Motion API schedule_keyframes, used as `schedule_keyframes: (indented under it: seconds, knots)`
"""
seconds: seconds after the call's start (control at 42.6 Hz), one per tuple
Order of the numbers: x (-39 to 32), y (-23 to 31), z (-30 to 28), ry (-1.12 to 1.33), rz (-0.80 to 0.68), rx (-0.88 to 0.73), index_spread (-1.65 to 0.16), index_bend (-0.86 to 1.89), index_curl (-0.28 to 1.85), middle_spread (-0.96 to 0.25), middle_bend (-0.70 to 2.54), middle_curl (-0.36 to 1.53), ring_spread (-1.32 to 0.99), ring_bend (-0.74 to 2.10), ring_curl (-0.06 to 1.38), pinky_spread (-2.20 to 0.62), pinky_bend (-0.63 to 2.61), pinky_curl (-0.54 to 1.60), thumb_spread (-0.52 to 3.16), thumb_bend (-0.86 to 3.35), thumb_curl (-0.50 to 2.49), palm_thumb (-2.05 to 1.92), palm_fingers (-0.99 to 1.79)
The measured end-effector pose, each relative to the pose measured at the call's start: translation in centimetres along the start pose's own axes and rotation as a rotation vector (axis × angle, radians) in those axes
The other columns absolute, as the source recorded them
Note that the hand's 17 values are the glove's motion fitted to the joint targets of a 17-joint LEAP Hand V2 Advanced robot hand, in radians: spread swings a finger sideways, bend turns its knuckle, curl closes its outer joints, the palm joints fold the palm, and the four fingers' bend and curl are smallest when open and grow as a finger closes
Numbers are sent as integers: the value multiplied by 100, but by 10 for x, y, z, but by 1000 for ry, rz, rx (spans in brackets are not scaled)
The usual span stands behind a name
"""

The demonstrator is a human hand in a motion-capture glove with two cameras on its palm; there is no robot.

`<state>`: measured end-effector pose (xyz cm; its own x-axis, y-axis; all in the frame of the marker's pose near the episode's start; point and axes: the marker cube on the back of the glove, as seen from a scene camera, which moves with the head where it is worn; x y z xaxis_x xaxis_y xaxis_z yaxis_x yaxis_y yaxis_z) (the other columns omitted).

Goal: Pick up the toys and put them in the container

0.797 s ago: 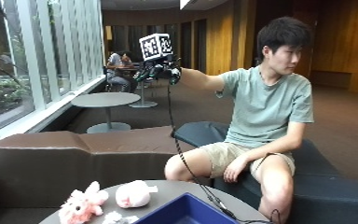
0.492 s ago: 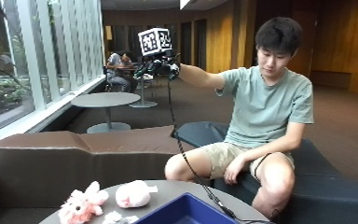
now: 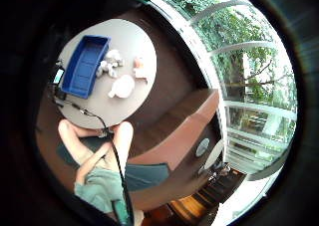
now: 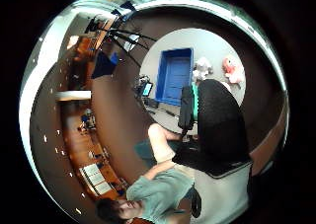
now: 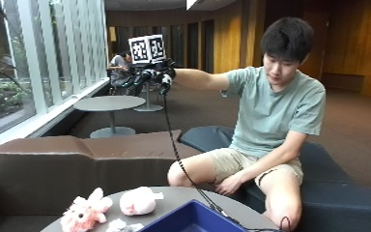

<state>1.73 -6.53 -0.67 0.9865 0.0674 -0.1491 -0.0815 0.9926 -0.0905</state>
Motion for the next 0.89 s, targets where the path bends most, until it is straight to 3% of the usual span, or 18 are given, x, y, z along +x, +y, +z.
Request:
schedule_keyframes:
  seconds: [0.305, 0.891]
  knots:
    - [43, -39, 60, 19, 96, -89, -20, 11, 24, 3, 15, 20, -1, 36, 20, 4, 69, 31, 157, 13, 22, -1, -14]
    - [80, -94, 279, -57, 114, -202, -20, 2, 12, 4, 9, 18, 1, 37, 26, 6, 93, 38, 141, 1, 27, 0, -36]
